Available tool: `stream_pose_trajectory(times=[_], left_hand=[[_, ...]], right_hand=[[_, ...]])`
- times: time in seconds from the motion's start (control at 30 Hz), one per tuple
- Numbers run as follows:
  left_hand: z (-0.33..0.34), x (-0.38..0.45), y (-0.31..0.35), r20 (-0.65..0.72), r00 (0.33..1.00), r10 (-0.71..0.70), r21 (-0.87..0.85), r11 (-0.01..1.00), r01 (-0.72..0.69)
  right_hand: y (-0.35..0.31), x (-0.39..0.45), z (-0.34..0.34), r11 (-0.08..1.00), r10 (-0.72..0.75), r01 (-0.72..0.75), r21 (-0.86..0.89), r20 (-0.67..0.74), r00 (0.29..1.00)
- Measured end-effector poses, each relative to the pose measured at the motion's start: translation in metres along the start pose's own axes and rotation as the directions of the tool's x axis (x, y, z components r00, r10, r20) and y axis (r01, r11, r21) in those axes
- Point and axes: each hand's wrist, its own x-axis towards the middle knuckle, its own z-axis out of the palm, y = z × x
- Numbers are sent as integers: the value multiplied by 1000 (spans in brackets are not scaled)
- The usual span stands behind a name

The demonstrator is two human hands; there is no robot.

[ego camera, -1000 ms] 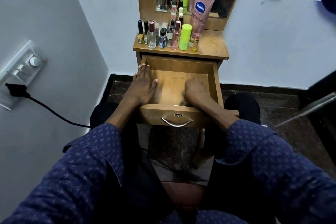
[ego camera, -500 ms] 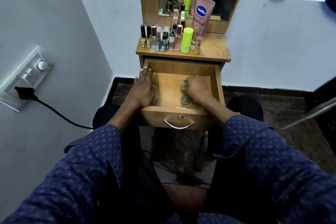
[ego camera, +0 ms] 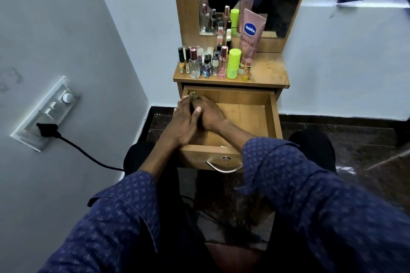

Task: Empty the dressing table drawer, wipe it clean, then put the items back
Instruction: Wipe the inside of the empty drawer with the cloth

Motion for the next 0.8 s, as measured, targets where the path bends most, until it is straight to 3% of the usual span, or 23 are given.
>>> stream_pose_trajectory(times=[0.1,0.23,0.37,0.43,0.57,0.7,0.8], left_hand=[[0,0,0,2,1000,9,2,1000,-9],[2,1,-4,14,1000,4,32,999,-4],[2,0,-5,26,1000,1,43,999,-2],[2,0,-5,27,1000,1,53,999,-2],[1,1,-4,40,999,-9,40,999,7],[0,1,-4,24,1000,-8,23,1000,7],[0,0,-1,25,1000,-17,14,1000,16]], right_hand=[[13,5,6,982,-25,22,-187,-12,1000],[22,-7,5,940,204,-214,-264,-67,977],[73,-35,-16,762,503,-485,-429,-81,861],[93,-39,-23,740,532,-543,-397,-148,834],[78,-33,-21,786,482,-489,-378,-118,868],[34,-4,-15,937,247,-253,-239,-58,967],[6,13,-2,996,54,-58,-75,-52,997]])
